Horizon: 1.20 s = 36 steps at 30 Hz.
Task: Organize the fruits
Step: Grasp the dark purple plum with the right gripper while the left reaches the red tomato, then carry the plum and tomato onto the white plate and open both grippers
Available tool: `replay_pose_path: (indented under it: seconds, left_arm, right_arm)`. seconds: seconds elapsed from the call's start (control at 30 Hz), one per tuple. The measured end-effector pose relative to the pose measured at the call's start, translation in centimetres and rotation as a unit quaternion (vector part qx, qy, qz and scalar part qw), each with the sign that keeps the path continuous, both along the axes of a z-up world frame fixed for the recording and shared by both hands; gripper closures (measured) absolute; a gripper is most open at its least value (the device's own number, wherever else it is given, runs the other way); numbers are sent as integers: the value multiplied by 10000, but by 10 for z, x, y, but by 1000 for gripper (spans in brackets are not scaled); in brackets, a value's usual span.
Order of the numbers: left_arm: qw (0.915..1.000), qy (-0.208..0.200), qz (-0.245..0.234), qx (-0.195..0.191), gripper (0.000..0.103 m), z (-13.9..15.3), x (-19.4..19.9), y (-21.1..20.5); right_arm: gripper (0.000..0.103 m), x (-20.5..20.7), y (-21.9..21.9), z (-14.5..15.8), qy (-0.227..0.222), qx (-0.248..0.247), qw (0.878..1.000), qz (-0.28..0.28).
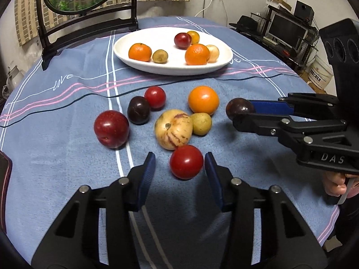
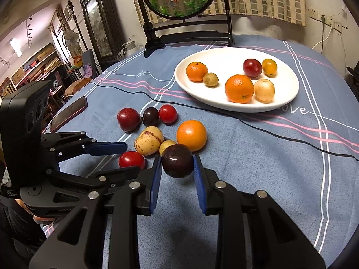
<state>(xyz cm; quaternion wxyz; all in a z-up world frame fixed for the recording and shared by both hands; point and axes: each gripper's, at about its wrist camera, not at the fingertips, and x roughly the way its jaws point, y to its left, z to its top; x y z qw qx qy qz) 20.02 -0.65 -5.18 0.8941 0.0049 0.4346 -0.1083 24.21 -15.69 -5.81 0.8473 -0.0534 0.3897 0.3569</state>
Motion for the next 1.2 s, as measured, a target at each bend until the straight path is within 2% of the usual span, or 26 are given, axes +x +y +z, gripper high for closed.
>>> replay_pose_path:
  seconds: [0.1,0.2,0.57,0.73,0.8,0.87,1.0,1.13,1.2]
  left_arm:
    - [10000,58,-45,5,57,-2,1,-2]
    - [9999,129,-65,-35,65,-4,3,-1]
    - [9997,163,-104,-121,72,-4,3,-1]
    - [9998,4,-123,-139,72,1,-2,-2]
    - [9998,-68,-134,-161,72,4,-5,-2]
    - [9992,-178,-116,-352,72,11,-8,2]
    - [9954,-312,-75,-902,72,31,3,17]
    - [9950,-370,145,-911,72,55,50,22]
    - [9954,-278,136,-907,72,59,76,19]
  right_arm:
    - [73,-1,0,0,-9,-13,10000,10]
    - [73,-1,0,1,-32,-15,10000,2]
    - [73,0,2,-2,-24,-110,9999,16]
    - [73,0,3,-1,-51,-64,10000,39]
    - [73,-3,1,4,-206,71,9997,64]
    - [73,-5,-2,10,-395,235,9989,61]
    - [73,11,-10,23,-776,515,9951,-321]
    - [73,62,-30,29,-749,987,9854,-1168]
    - [73,86,-35,28,-767,1023,9805,-1493]
